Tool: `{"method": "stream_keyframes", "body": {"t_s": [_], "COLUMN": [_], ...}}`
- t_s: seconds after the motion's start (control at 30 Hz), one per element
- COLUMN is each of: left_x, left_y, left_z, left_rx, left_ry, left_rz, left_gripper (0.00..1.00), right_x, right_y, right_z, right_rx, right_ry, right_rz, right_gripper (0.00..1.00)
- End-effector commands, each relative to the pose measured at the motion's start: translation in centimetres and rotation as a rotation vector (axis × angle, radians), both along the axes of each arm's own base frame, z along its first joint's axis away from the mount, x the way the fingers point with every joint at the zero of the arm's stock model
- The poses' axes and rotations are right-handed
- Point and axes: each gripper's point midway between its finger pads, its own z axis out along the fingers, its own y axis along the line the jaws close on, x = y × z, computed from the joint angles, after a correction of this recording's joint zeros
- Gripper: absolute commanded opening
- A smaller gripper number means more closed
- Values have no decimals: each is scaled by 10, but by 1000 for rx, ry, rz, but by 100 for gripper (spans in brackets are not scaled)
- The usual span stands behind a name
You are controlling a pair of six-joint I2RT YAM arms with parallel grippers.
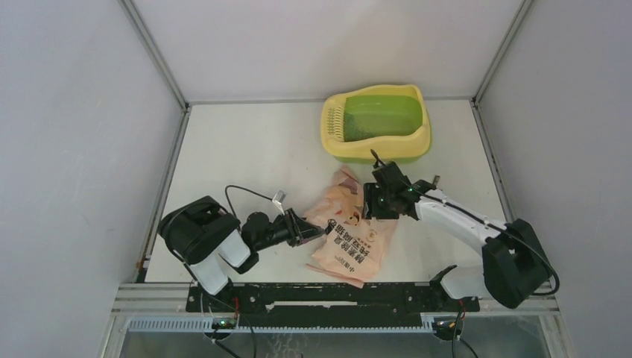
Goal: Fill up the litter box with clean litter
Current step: 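Scoop the cat litter from the cat litter bag.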
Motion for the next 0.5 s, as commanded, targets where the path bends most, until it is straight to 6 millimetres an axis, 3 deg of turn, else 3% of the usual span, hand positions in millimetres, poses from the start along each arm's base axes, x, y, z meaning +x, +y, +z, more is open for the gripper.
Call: {"method": "stream_keyframes", "body": {"t_s": [0.0,0.17,0.47], "left_x": [0,-7,-32], "left_y": [-20,-9,27], "left_z": [39,33,12], "left_rx": [-109,-92,-35], "left_ry": [-102,-83,-27], "left_rz": [-80,-49,23], "left_gripper": [1,1,1], "right_x": [11,14,20], "right_y": [-10,-32,-37], "right_z": [-27,-50,-61], "right_rx": [-85,-128,-113], "right_ry": [12,37,54], "right_rz": [-67,-174,-228], "right_gripper": [61,61,60]}}
